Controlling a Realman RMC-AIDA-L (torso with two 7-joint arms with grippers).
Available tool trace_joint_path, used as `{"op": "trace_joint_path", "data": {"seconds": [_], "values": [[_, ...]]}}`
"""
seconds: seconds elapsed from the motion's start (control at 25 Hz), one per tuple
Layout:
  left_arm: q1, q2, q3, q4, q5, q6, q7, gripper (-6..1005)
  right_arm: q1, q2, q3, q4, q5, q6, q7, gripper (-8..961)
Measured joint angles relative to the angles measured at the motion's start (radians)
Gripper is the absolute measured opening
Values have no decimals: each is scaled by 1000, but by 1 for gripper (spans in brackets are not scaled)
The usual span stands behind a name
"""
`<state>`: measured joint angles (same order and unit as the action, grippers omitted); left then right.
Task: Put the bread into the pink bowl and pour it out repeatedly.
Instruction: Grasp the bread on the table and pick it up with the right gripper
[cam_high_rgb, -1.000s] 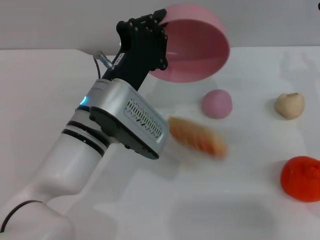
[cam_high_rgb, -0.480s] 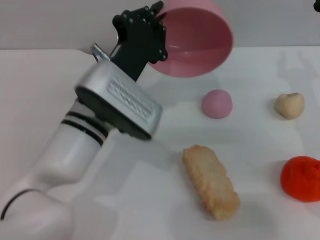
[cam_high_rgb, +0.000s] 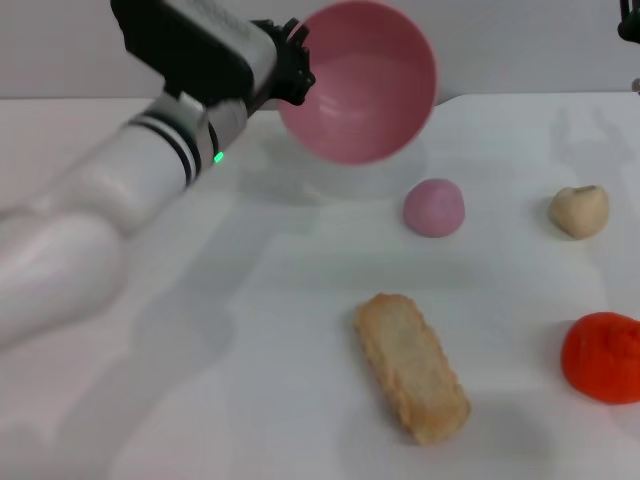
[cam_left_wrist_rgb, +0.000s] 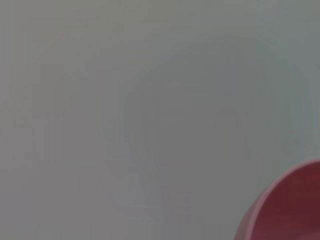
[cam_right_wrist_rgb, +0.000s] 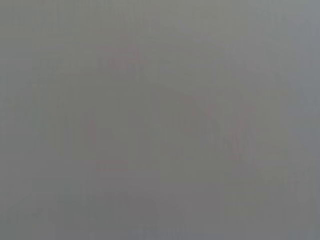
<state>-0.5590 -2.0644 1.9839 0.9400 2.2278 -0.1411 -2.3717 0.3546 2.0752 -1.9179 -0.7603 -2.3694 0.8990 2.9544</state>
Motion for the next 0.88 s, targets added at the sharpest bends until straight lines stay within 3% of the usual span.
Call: {"op": "trace_joint_path", "data": {"seconds": [0.24,0.4,0.48,0.56,0.72,0.88], "values": [[-83,2,-286,-6,-8,431,-29,46,14,0,-3,31,15,-1,0,464],[-120,11,-521,-11,-6,689,2,46,32,1,-4,59,18,-12,0,464],[-131,19,-643,-11,-3,823,36,46,45,1,-2,68,21,-47,0,464],[-144,41,-760,-12,2,981,68,46,61,-2,9,70,27,-120,0,464],[-151,87,-875,-13,34,1189,75,45,104,-8,66,68,30,-305,0,464],[-128,106,-915,-12,58,1272,67,45,150,-30,122,21,22,-566,0,464]]}}
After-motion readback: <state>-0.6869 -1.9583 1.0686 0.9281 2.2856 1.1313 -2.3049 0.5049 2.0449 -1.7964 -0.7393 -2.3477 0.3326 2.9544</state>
